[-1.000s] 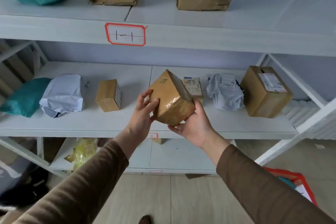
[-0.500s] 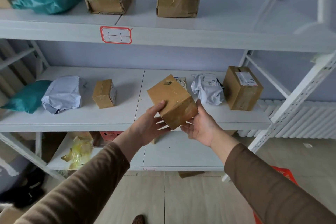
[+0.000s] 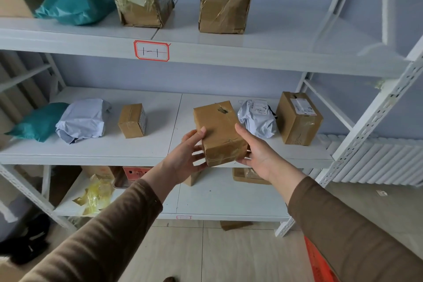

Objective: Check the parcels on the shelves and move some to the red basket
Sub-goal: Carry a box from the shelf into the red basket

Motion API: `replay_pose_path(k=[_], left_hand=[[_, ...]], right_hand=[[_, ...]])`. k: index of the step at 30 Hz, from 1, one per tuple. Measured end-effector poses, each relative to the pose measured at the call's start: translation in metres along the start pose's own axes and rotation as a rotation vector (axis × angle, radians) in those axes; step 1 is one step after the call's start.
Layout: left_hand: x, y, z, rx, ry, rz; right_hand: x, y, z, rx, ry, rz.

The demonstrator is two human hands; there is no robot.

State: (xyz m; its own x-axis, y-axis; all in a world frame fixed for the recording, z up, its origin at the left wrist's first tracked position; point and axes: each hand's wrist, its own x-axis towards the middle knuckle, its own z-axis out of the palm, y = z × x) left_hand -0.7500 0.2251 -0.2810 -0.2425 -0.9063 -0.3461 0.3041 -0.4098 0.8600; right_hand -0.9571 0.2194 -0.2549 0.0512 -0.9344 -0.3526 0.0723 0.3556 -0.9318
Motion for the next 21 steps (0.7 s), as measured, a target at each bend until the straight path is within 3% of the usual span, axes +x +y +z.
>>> replay_pose_path(k=[4, 6, 11, 16, 21], left_hand=[[-0.006, 0.002, 0.001, 0.06, 0.039, -0.008], [-0.008, 0.002, 0.005, 0.109, 0.084, 0.078], [-0.008, -0.009, 0.009, 0.44, 0.171, 0.536], [-0.003, -0.024, 0.006, 1.115, 0.31, 1.098], [0.006, -0.036, -0.002, 1.313, 0.432, 1.489]], right_hand=[[-0.001, 0.004, 0.001, 0.043, -0.008, 0.038], [0.001, 0.008, -0.003, 0.058, -0.047, 0.051], [0.007, 0.015, -0.01, 0.107, -0.088, 0.031], [0.003, 0.014, -0.008, 0.045, -0.074, -0.085], [0.001, 0.016, -0.003, 0.061, -0.046, -0.21]])
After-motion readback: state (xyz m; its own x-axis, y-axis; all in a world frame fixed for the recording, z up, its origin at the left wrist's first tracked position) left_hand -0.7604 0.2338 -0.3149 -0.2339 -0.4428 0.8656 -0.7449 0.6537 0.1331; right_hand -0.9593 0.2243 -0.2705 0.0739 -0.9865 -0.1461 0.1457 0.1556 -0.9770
